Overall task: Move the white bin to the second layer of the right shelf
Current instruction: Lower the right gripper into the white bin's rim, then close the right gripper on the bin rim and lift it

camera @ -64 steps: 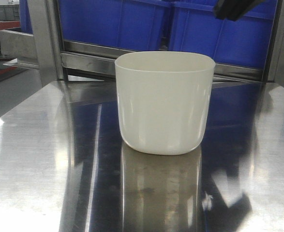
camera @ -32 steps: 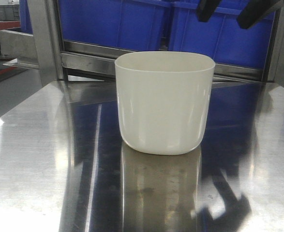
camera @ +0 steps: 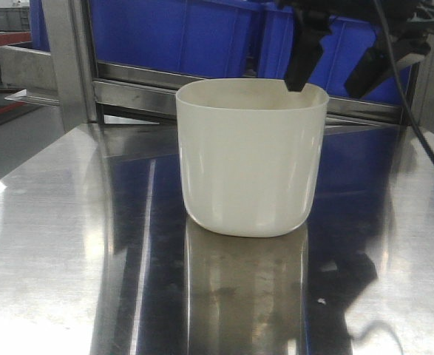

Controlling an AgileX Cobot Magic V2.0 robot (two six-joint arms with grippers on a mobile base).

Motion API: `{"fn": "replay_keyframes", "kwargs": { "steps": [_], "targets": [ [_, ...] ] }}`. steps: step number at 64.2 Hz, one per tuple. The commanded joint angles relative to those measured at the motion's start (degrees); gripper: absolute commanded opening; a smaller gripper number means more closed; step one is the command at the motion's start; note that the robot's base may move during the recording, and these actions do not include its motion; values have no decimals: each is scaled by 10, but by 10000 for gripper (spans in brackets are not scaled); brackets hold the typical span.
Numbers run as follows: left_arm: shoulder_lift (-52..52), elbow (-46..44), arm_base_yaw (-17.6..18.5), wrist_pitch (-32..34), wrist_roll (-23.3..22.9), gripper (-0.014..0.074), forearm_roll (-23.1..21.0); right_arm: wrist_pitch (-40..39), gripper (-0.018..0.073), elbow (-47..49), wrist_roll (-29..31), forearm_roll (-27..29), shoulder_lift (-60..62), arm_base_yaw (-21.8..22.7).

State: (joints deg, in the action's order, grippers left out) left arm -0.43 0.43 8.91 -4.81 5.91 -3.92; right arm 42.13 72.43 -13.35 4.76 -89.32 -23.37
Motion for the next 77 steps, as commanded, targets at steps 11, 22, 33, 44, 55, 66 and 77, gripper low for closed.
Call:
{"fn": "replay_keyframes", "kwargs": {
  "steps": [11, 22, 33, 44, 55, 66, 77],
  "targets": [
    [-8, 21, 2, 48, -2, 85, -3, -25, 550, 22, 7, 6, -14, 0],
    [-8, 21, 2, 48, -2, 85, -3, -25, 550, 22, 7, 9, -37, -1],
    [-8, 21, 2, 48, -2, 85, -3, -25, 550, 22, 7, 13, -61, -1],
    [-8, 21, 2, 48, -2, 85, -3, -25, 550, 22, 7, 21, -80, -1],
    [-8, 21, 2, 48, -2, 85, -3, -26, 501, 22, 7, 29, -88, -1],
    [-8, 21, 2, 48, -2, 85, -3, -31, 176, 29, 7, 29, -83, -6],
    [-8, 21, 2, 48, -2, 85, -3, -47, 62, 46, 7, 28, -56, -6]
  ]
}}
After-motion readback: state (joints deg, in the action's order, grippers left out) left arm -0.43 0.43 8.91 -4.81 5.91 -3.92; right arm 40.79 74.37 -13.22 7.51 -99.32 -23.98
